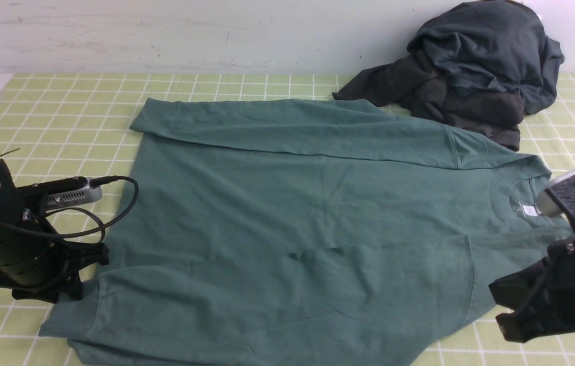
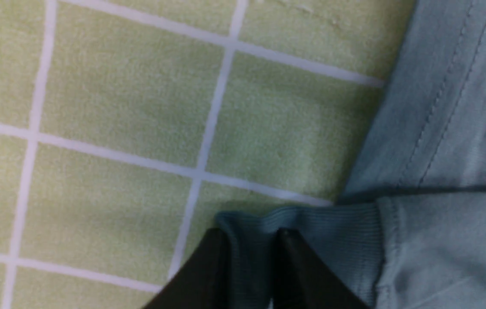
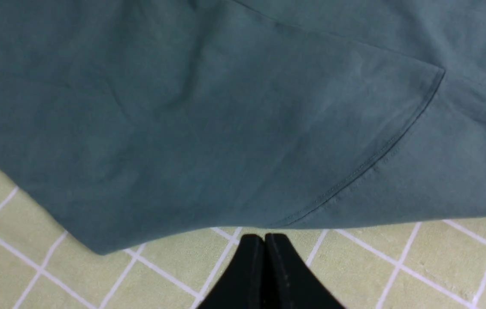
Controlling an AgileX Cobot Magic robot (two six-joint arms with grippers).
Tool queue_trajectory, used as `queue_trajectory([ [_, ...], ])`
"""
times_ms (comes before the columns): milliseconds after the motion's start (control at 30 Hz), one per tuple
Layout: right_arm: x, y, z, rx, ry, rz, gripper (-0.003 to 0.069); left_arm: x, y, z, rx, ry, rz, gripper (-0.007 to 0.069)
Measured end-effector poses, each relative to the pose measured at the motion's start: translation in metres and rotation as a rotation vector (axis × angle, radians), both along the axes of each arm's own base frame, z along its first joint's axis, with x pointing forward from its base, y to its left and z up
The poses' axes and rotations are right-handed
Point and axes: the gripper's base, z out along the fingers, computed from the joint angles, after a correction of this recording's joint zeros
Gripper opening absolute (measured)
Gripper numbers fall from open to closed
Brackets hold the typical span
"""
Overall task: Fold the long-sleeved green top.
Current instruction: Use the left arm to clamp the cuff closest to it, then use the left arm to drag and place the cuff at the centered position on the left edge of the fabric
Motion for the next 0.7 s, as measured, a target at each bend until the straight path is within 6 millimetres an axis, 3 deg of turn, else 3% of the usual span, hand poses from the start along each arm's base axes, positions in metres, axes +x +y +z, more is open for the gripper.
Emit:
queue_trajectory([
  [67, 0.000, 0.000, 0.000, -0.006, -0.005, 0.009, -0.0014, 0.004, -0.006, 0.005, 0.007, -0.004, -0.046, 0.0053],
  [167, 0.000, 0.000, 0.000, -0.010, -0.008, 0.014, -0.0014, 0.011, -0.017, 0.022, 0.021, -0.046, -0.123, 0.0036],
  [233, 0.001, 0.000, 0.000, -0.011, -0.014, 0.016, -0.0014, 0.018, -0.034, 0.064, 0.032, -0.156, -0.207, 0.0034],
  [333, 0.001, -0.001, 0.001, -0.030, -0.028, 0.024, -0.0014, 0.018, -0.059, 0.144, 0.043, -0.376, -0.312, 0.0034],
  [367, 0.001, -0.001, 0.001, -0.034, -0.030, 0.025, -0.0014, 0.016, -0.060, 0.151, 0.044, -0.397, -0.318, 0.0034],
  [400, 0.002, -0.002, 0.001, -0.045, -0.035, 0.029, -0.0014, 0.013, -0.071, 0.188, 0.043, -0.511, -0.352, 0.0034],
  [433, 0.002, -0.002, 0.000, -0.051, -0.037, 0.032, -0.0014, 0.009, -0.077, 0.211, 0.039, -0.581, -0.367, 0.0034],
  [467, 0.002, -0.002, 0.000, -0.052, -0.037, 0.032, -0.0014, 0.008, -0.077, 0.215, 0.039, -0.595, -0.369, 0.0034],
  [500, 0.002, -0.002, 0.000, -0.059, -0.040, 0.035, -0.0014, 0.004, -0.081, 0.243, 0.034, -0.687, -0.380, 0.0034],
  [533, 0.002, -0.003, 0.000, -0.062, -0.042, 0.036, -0.0014, 0.002, -0.082, 0.255, 0.034, -0.730, -0.381, 0.0034],
  [633, 0.002, -0.003, 0.000, -0.065, -0.043, 0.037, -0.0014, 0.006, -0.081, 0.264, 0.036, -0.768, -0.374, 0.0034],
  [700, 0.002, -0.003, 0.000, -0.069, -0.044, 0.038, -0.0014, 0.024, -0.080, 0.245, 0.045, -0.707, -0.368, 0.0034],
])
